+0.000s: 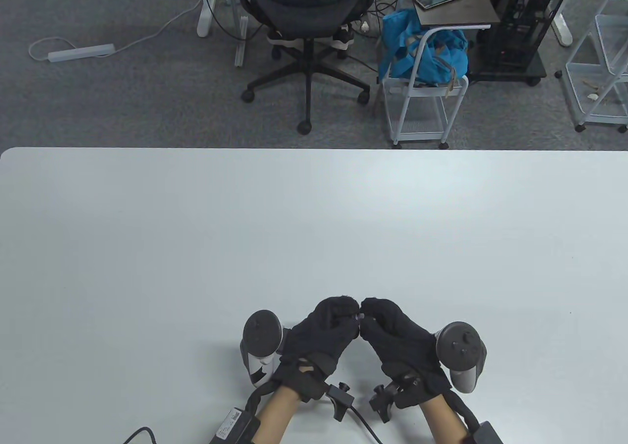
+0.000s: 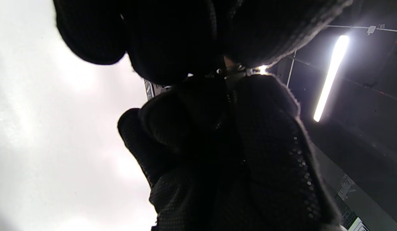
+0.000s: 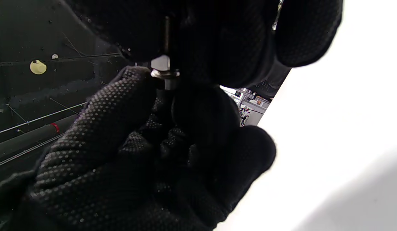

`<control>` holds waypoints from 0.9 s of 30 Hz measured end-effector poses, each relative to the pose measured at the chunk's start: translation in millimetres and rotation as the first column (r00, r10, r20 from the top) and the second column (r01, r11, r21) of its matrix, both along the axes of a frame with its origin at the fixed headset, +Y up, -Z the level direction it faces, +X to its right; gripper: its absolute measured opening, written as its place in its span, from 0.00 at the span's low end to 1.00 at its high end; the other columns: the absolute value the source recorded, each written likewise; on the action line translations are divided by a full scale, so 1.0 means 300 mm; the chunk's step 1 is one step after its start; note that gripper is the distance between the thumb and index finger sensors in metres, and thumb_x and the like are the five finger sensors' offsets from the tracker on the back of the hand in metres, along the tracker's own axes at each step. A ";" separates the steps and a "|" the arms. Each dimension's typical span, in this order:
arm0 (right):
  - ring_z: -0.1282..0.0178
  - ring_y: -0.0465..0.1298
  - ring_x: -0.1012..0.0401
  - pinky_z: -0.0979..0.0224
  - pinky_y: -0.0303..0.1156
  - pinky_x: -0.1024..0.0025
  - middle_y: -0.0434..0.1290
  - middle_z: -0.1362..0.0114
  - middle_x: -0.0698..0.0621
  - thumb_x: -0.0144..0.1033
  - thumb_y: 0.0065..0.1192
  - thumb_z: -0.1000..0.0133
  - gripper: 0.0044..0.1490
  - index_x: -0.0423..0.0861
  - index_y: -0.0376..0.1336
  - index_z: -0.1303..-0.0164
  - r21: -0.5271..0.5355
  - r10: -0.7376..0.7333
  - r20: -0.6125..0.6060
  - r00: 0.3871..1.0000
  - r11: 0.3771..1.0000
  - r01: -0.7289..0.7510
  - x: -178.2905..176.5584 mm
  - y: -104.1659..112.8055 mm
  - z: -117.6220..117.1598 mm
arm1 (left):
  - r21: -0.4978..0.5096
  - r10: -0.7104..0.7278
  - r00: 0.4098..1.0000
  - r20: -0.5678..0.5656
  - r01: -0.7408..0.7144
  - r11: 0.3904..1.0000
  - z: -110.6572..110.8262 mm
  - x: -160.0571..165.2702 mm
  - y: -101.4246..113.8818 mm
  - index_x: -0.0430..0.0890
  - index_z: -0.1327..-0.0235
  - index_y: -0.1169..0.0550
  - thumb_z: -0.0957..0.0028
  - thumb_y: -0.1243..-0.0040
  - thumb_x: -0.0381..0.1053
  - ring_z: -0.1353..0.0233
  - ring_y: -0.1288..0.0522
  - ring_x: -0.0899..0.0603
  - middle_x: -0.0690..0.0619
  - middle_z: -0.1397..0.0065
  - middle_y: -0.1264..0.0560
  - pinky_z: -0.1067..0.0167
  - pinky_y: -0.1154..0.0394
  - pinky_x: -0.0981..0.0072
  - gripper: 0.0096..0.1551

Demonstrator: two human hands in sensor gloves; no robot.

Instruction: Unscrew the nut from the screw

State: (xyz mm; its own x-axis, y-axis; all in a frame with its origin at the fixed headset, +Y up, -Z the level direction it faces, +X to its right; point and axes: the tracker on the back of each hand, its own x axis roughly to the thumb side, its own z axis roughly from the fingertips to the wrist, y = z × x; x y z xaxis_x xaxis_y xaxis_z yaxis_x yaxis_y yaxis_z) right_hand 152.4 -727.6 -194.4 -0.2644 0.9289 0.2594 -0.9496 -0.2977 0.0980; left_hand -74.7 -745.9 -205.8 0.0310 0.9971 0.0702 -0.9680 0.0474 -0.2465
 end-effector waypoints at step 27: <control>0.43 0.78 0.47 0.33 0.71 0.39 0.76 0.39 0.45 0.43 0.65 0.42 0.33 0.42 0.63 0.28 0.004 0.035 -0.010 0.999 0.999 -0.035 -0.008 -0.007 -0.002 | -0.023 0.005 1.000 -0.016 -0.006 1.000 -0.004 -0.003 -0.010 0.50 0.36 0.22 0.48 0.31 0.52 0.46 0.18 0.40 0.42 0.38 0.20 0.42 0.23 0.38 0.26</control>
State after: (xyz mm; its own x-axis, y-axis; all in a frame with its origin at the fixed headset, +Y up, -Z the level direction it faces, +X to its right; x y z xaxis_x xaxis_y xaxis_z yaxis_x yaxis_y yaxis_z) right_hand 150.0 -729.5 -194.9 -0.2942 0.9181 0.2657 -0.9375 -0.3313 0.1065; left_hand -75.5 -749.0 -206.9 0.0263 0.9985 0.0472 -0.9720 0.0366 -0.2322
